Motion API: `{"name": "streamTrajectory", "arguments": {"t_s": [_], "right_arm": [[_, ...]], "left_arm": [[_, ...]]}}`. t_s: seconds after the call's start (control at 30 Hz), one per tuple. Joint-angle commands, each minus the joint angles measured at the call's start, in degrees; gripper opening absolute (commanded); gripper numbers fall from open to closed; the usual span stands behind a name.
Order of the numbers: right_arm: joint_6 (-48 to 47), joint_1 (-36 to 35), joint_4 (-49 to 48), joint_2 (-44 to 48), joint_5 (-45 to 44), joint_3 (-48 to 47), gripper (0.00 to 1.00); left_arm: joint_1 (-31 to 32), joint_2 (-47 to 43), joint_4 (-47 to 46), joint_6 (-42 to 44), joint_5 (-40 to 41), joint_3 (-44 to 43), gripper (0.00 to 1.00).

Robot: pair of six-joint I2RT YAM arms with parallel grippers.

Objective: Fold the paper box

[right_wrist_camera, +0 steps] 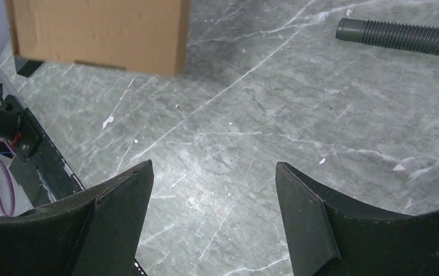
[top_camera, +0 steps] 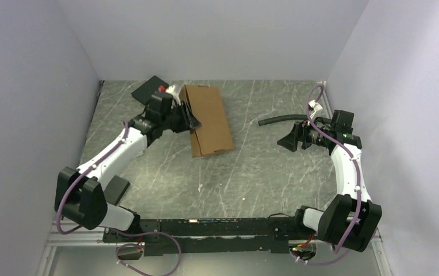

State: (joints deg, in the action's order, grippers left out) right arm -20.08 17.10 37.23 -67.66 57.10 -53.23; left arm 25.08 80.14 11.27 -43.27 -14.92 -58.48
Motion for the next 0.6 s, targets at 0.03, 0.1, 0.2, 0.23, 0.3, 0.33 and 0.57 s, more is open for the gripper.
{"name": "streamTrajectory", "arguments": {"t_s": [0.03,0.1,0.2,0.23,0.3,0.33,0.57], "right_arm": [[-1.65,0.28,0.55,-0.34,1.33,0.32,0.82],[-1.58,0.3,0.35,-0.25,1.35,0.56,0.82],[-1.37,0.3,-0.04,-0.04,1.3,0.91,0.82],[-1.34,0.3,-0.06,-0.06,1.22,0.93,0.82],[-1.41,0.3,-0.05,-0.04,1.13,0.91,0.82],[-1.45,0.3,-0.18,-0.17,1.01,0.93,0.82],[-1.22,0.25,-0.53,-0.28,0.76,1.16,0.82]], "left_arm": [[-0.12,3.88,30.39,19.97,13.93,-18.71,0.3],[-0.12,7.44,34.3,22.96,16.42,-25.08,0.29],[0.61,13.81,41.21,26.78,23.35,-36.2,0.29],[1.2,15.6,42.89,28.0,26.02,-39.71,0.29],[3.2,19.5,45.7,30.18,32.72,-45.98,0.29],[4.5,21.45,46.9,31.45,36.08,-48.91,0.3],[17.01,36.5,49.09,42.34,58.18,-62.04,0.31]]}}
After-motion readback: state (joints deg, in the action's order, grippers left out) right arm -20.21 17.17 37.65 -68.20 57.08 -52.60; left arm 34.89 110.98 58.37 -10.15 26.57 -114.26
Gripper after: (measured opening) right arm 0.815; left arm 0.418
